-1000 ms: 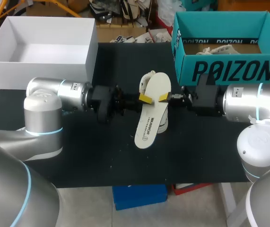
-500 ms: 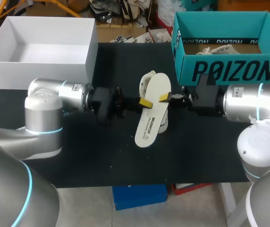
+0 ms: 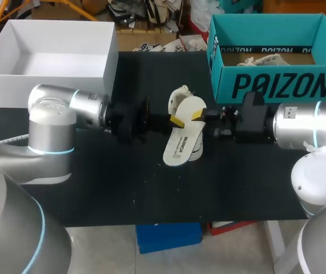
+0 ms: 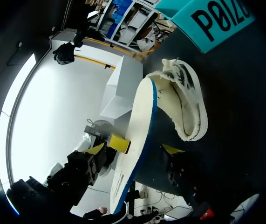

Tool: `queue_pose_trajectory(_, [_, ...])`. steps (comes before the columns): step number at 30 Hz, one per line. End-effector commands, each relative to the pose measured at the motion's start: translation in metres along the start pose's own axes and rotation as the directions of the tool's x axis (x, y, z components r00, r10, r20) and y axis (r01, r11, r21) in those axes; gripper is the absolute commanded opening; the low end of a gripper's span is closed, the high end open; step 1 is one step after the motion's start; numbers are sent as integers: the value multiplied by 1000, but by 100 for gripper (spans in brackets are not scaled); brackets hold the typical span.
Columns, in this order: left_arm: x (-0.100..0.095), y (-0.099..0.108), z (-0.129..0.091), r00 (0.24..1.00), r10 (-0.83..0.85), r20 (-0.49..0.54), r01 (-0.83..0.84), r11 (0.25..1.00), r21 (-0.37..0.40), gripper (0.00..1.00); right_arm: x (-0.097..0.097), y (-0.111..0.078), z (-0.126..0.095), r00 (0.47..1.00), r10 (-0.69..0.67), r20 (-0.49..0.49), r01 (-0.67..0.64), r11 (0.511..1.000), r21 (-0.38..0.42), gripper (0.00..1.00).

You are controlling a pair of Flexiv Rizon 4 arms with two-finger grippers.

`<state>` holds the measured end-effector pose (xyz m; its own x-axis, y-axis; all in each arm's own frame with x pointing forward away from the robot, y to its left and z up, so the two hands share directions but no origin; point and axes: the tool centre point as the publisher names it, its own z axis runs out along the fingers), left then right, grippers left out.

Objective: Take the shoe out of the shoebox, open the shoe tongue, remove and reinsert the insole, then place the shoe into the shoebox

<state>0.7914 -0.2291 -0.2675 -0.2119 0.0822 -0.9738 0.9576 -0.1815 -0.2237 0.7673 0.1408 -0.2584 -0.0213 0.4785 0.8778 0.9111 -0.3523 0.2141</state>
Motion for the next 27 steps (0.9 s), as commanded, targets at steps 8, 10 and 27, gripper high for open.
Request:
queue_pose_trajectory(8, [0,-14,-8,951,-167,-259,127,978,-165,0,-7,-18,-50,988,52,142,-42,996,-76,100])
queue_pose_trajectory(10, [4,-15,-9,942,-199,-271,153,972,-180,0,-9,-21,-57,985,63,160,-49,995,-88,100])
queue_pose_trajectory(27, [19,-23,-7,871,-289,-398,210,950,-231,0,-12,-35,-94,979,87,184,-61,988,-141,100])
